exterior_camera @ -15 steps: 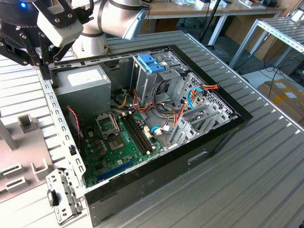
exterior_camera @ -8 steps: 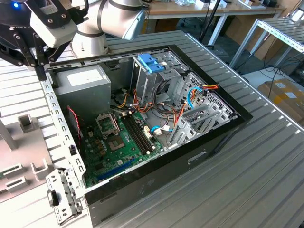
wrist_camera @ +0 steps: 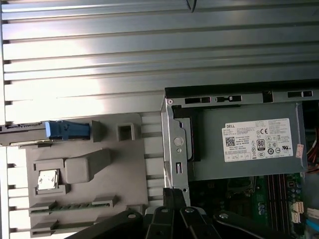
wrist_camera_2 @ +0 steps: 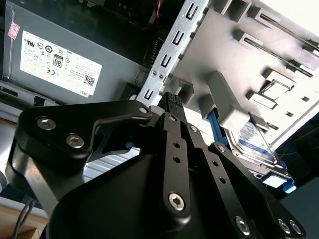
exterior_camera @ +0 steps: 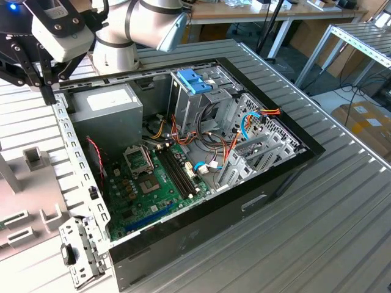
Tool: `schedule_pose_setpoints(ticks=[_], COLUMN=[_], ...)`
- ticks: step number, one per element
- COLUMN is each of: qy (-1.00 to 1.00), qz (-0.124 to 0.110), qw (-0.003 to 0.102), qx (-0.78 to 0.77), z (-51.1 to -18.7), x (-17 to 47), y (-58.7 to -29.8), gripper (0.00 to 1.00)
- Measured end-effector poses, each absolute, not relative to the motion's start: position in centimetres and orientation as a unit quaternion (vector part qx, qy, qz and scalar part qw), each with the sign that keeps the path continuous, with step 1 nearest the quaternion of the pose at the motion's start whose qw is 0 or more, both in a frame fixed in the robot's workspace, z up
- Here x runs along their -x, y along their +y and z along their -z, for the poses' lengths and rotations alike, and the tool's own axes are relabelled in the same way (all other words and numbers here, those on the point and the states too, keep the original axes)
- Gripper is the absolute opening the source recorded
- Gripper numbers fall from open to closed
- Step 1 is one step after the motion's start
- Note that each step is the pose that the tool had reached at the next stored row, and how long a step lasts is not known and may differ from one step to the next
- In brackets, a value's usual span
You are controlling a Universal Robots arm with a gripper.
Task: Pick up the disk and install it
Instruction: 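Reach for the disk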
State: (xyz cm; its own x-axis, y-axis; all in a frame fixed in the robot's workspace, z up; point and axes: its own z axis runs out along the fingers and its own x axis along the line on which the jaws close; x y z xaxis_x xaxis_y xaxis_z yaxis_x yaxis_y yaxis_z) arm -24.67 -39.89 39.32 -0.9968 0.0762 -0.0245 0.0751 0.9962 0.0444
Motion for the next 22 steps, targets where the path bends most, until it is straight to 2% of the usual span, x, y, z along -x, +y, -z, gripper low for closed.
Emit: schedule_pose_setpoints(ticks=[22], qy=[0.999], qz=[-0.022], qw=[0.013], qx=[-0.038], z=[-39.3], x=[25.9], y=[-39.9], gripper=[0.11])
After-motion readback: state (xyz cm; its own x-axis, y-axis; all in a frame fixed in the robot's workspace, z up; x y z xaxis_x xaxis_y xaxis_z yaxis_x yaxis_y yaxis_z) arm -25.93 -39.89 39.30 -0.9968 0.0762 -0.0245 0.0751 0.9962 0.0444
